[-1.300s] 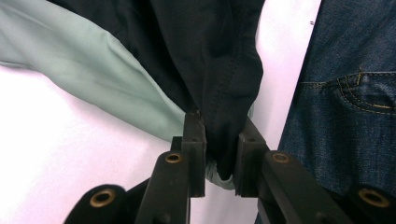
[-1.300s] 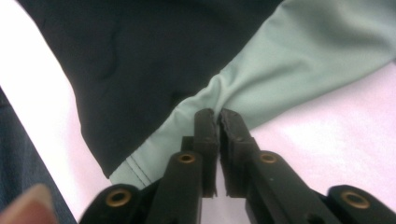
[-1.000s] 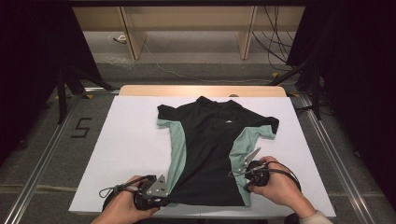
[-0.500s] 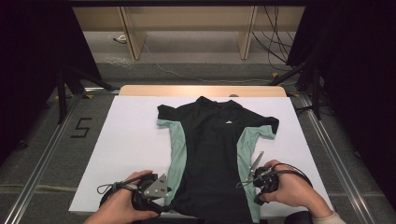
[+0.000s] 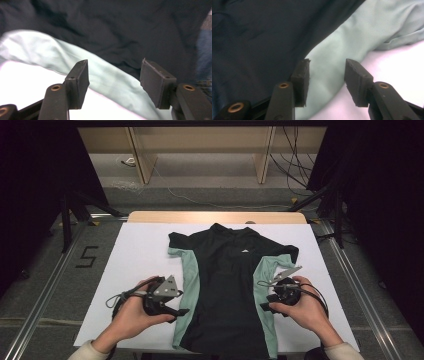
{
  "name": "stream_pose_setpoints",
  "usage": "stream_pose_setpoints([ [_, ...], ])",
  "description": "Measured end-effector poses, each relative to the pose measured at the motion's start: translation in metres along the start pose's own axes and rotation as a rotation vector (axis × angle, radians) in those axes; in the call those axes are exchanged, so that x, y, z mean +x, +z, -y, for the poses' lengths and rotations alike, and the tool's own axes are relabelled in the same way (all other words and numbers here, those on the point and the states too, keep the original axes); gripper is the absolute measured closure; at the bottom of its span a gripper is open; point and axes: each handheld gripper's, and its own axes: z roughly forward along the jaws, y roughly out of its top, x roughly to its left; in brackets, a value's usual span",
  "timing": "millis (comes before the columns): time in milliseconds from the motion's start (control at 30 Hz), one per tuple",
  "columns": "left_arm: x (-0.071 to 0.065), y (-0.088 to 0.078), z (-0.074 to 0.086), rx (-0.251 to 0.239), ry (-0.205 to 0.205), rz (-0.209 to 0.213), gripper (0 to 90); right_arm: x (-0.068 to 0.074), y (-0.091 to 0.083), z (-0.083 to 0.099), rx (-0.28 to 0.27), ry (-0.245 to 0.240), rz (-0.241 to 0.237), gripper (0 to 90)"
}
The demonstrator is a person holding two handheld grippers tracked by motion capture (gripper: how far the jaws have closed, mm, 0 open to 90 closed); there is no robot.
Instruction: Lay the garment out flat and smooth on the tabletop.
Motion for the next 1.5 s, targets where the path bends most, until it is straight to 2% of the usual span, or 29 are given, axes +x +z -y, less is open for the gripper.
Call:
stream_pose_setpoints([
  [67, 0.000, 0.019, 0.003, 0.046, -0.023, 0.034, 41.7, -0.001, 0.008, -0.001, 0.001, 0.022, 0.025, 56.0],
  [100, 0.000, 0.029, 0.006, 0.086, -0.014, 0.029, 42.1, -0.001, 0.010, -0.001, 0.006, 0.020, 0.036, 56.6],
  [200, 0.001, 0.043, 0.010, 0.143, -0.014, 0.019, 49.6, -0.003, 0.016, -0.001, 0.020, 0.019, 0.060, 63.3],
  [267, 0.000, 0.045, 0.011, 0.161, -0.029, 0.014, 52.1, -0.004, 0.019, 0.000, 0.028, 0.017, 0.068, 65.4],
  [333, 0.000, 0.044, 0.012, 0.172, -0.028, 0.012, 56.3, -0.003, 0.019, -0.001, 0.030, 0.013, 0.080, 68.5],
  [400, 0.000, 0.044, 0.012, 0.184, -0.035, 0.023, 62.7, -0.003, 0.019, -0.001, 0.038, 0.000, 0.102, 75.2],
  [467, -0.001, 0.046, 0.014, 0.206, -0.031, 0.016, 69.0, -0.001, 0.020, -0.001, 0.045, -0.024, 0.127, 80.4],
  [567, -0.001, 0.046, 0.014, 0.208, -0.050, 0.030, 76.1, 0.004, 0.019, -0.004, 0.063, -0.067, 0.137, 89.5],
  [667, -0.004, 0.046, 0.014, 0.210, -0.063, 0.040, 85.7, 0.007, 0.018, -0.004, 0.087, -0.098, 0.149, 90.0],
  [733, -0.006, 0.045, 0.014, 0.217, -0.070, 0.030, 89.7, 0.010, 0.015, -0.003, 0.102, -0.112, 0.152, 90.0],
  [800, -0.007, 0.043, 0.014, 0.228, -0.089, 0.036, 90.0, 0.012, 0.013, -0.003, 0.112, -0.117, 0.151, 90.0],
  [933, -0.011, 0.037, 0.017, 0.224, -0.120, 0.105, 90.0, 0.016, 0.007, 0.000, 0.129, -0.133, 0.153, 90.0],
  [1000, -0.014, 0.035, 0.018, 0.229, -0.114, 0.103, 90.0, 0.016, 0.004, 0.002, 0.148, -0.135, 0.164, 90.0],
  [1167, -0.018, 0.033, 0.021, 0.229, -0.108, 0.118, 90.0, 0.017, 0.004, 0.004, 0.187, -0.138, 0.137, 90.0],
  [1233, -0.017, 0.029, 0.018, 0.187, -0.101, 0.101, 89.7, 0.019, 0.006, 0.004, 0.204, -0.148, 0.134, 90.0],
  [1267, -0.016, 0.027, 0.016, 0.169, -0.103, 0.089, 88.4, 0.019, 0.006, 0.003, 0.206, -0.157, 0.130, 90.0],
  [1300, -0.015, 0.026, 0.014, 0.131, -0.113, 0.061, 82.7, 0.019, 0.006, 0.003, 0.204, -0.158, 0.131, 90.0],
  [1367, -0.012, 0.027, 0.012, 0.096, -0.128, 0.043, 66.6, 0.018, 0.005, 0.003, 0.197, -0.154, 0.130, 90.0],
  [1433, -0.012, 0.031, 0.012, 0.106, -0.129, 0.037, 61.0, 0.017, 0.005, 0.004, 0.185, -0.147, 0.126, 90.0],
  [1467, -0.013, 0.033, 0.013, 0.115, -0.126, 0.046, 58.0, 0.016, 0.005, 0.004, 0.178, -0.146, 0.126, 89.9],
  [1500, -0.014, 0.036, 0.015, 0.128, -0.133, 0.065, 58.8, 0.016, 0.005, 0.004, 0.171, -0.143, 0.127, 89.8],
])
